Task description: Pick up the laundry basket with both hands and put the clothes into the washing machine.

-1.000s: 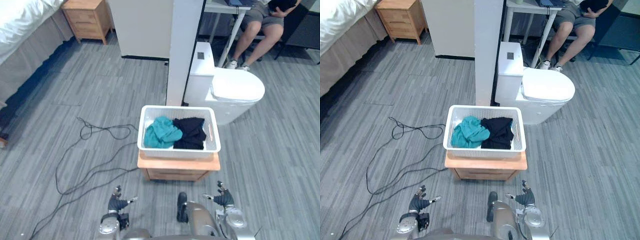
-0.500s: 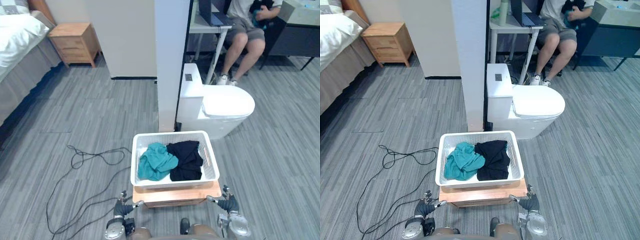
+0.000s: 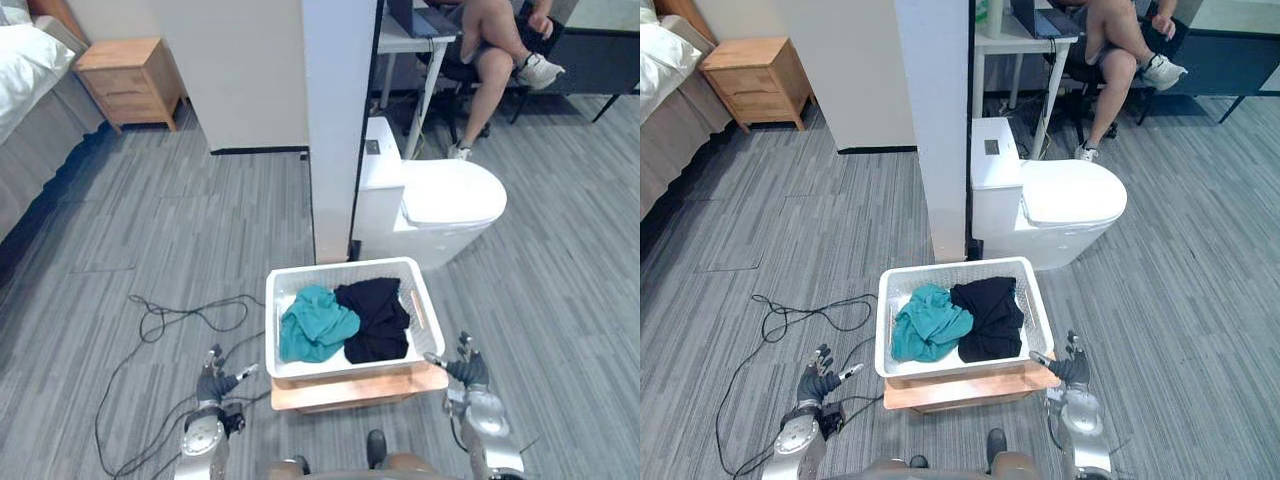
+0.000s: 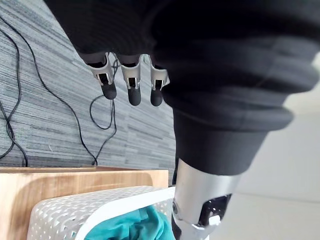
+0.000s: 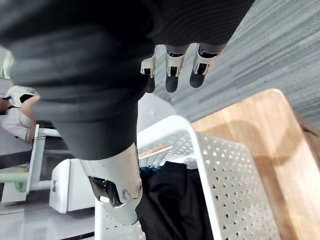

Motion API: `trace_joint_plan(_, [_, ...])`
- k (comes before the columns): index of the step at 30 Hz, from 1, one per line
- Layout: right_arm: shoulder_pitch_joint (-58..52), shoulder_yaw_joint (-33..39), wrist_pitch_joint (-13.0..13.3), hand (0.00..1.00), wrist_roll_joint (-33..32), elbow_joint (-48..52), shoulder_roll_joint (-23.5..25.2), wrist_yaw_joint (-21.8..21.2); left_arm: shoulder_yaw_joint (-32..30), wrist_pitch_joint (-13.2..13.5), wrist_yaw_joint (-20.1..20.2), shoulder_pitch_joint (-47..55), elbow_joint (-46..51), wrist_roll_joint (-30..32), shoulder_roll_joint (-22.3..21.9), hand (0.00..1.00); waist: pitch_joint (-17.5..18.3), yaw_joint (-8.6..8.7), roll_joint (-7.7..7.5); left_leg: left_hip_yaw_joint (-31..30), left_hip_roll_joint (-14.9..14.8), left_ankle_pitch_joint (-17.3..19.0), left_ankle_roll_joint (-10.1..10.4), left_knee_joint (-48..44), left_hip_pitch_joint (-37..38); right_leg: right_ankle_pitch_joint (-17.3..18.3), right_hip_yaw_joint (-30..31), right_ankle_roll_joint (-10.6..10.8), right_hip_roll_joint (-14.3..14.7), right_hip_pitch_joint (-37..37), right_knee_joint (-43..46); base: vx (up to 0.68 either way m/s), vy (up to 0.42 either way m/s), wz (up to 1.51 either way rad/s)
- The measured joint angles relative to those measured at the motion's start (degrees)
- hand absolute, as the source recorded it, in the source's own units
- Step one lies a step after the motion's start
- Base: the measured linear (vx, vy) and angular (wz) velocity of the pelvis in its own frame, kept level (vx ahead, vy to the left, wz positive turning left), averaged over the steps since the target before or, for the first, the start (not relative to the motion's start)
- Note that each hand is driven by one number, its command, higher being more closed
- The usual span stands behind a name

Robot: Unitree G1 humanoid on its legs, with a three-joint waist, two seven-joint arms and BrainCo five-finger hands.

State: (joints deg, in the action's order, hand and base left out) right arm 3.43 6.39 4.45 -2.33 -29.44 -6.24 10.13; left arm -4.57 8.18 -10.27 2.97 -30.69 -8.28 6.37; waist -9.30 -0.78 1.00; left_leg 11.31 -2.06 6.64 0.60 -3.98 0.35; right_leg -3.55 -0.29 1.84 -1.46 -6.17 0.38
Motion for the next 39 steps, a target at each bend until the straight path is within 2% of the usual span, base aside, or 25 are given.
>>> trace_joint_plan(2, [3.8,-0.7,-0.1,0.0,0.7,-1.0,-0.7,0.2,0.7,0.0,-0.2,-3.8,-1.5,0.0,0.1,0.0,-2.4,0.08,-0.05,0.1,0.2,-0.4,-0.3,-0.6,-1.6,-0.9,0.5,0.0,-0.3,-1.4,0.0,-0.14,0.01,-0.04])
trace_joint_plan(4, [8.1,-1.0,-0.5,0.0,0.9,-2.6,-1.5,1.2,1.9,-0.1,-1.0,-7.6,-3.0,0.0,0.5,0.0,-3.4,0.13,-0.33,0.2,0.2,-0.4,-0.4,-3.1,-6.5,-2.1,0.7,0.1,-0.7,-5.4,0.4,-0.19,-0.013,-0.04])
trace_joint_plan(7, [15.7,-2.2,-1.2,0.0,1.0,-6.3,-3.4,2.3,2.4,-0.2,-1.6,-13.5,-5.5,0.0,0.8,0.0,-7.6,0.1,-0.74,1.1,0.0,-0.2,-0.7,-6.4,-10.9,-3.9,2.0,0.2,-0.8,-8.8,0.5,-0.17,-0.029,-0.14])
trace_joint_plan(13, [32.5,-1.6,-2.8,0.0,1.3,-16.6,-7.4,5.0,2.9,-0.4,-4.1,-25.5,-13.0,0.1,2.7,0.0,-14.4,1.31,-0.8,1.3,-0.6,0.7,-1.8,-12.7,-17.0,-5.4,2.5,0.4,-0.9,-13.0,2.5,-0.12,-0.012,-0.01])
trace_joint_plan(14, [35.7,-1.6,-3.1,0.0,1.4,-19.4,-7.8,5.4,3.0,-0.2,-4.5,-27.6,-14.1,0.1,3.1,1.0,-14.7,1.32,-0.74,1.3,-0.8,0.9,-1.8,-14.0,-18.4,-5.6,2.6,0.4,-0.9,-14.0,2.7,-0.11,-0.011,-0.04])
trace_joint_plan(15, [38.1,-1.3,-3.4,0.0,1.3,-21.5,-7.8,6.1,3.1,0.0,-5.0,-29.6,-15.2,0.2,3.3,1.0,-14.7,1.23,-0.78,1.3,-1.0,1.1,-1.8,-15.0,-19.7,-6.0,2.7,0.4,-0.8,-14.8,2.8,-0.13,-0.012,-0.02])
trace_joint_plan(16, [39.0,-1.2,-3.5,1.0,1.3,-22.3,-7.8,6.3,3.5,0.0,-5.1,-30.7,-15.7,0.2,3.3,1.0,-14.7,1.1,-0.78,1.3,-1.0,1.1,-1.8,-15.3,-20.2,-6.2,2.7,0.3,-0.8,-15.2,2.8,-0.11,-0.006,0.0])
trace_joint_plan(19, [42.0,-0.6,-3.7,1.0,1.2,-24.9,-7.5,6.7,5.1,-0.1,-6.0,-35.5,-17.4,1.0,3.3,1.0,-15.4,0.02,-0.67,1.1,-1.1,1.2,-1.8,-16.8,-22.4,-6.7,2.7,0.6,-0.9,-16.7,3.0,-0.08,-0.003,0.03])
trace_joint_plan(26, [41.4,-1.9,-3.7,1.0,0.5,-24.0,-7.6,7.3,6.3,-0.3,-7.5,-36.3,-17.3,1.6,4.0,1.0,-15.5,0.12,-0.65,0.8,-0.9,1.5,-1.8,-16.9,-23.8,-6.6,2.3,0.6,-1.6,-18.0,3.6,-0.02,0.006,0.03])
trace_joint_plan(28, [38.9,-2.2,-3.7,1.0,0.2,-20.2,-7.4,7.3,6.5,-0.4,-7.5,-35.4,-16.2,1.6,4.8,1.0,-15.5,0.11,-0.63,0.6,-0.9,1.4,-1.8,-16.7,-23.8,-6.7,2.2,0.5,-1.5,-17.9,3.5,0.04,-0.003,0.03])
trace_joint_plan(31, [30.8,-3.2,-3.8,1.0,-0.4,-10.0,-6.4,7.7,7.6,-0.8,-7.5,-30.3,-9.6,1.6,6.2,1.0,-15.8,0.4,-0.65,0.3,-0.9,1.1,-1.9,-16.0,-22.1,-6.4,1.9,0.4,-1.5,-16.5,3.3,0.1,-0.003,0.03])
trace_joint_plan(35, [18.3,-4.2,-3.7,1.0,-0.3,3.6,-5.3,8.2,9.2,-1.1,-7.5,-17.6,2.3,1.6,6.1,1.0,-15.8,1.7,-0.63,-1.4,-0.4,1.3,-1.6,-13.0,-16.3,-3.8,0.3,0.4,-1.6,-11.3,3.3,0.13,0.008,0.17])
trace_joint_plan(39, [9.7,-4.9,-3.3,1.0,1.9,14.1,-5.2,6.5,9.7,-1.1,-6.1,-6.7,11.9,1.6,5.5,1.0,-14.5,1.61,-0.62,-1.8,-0.2,1.6,-1.2,-10.9,-12.1,-2.2,0.0,0.5,-1.2,-8.0,3.3,0.12,0.008,0.05])
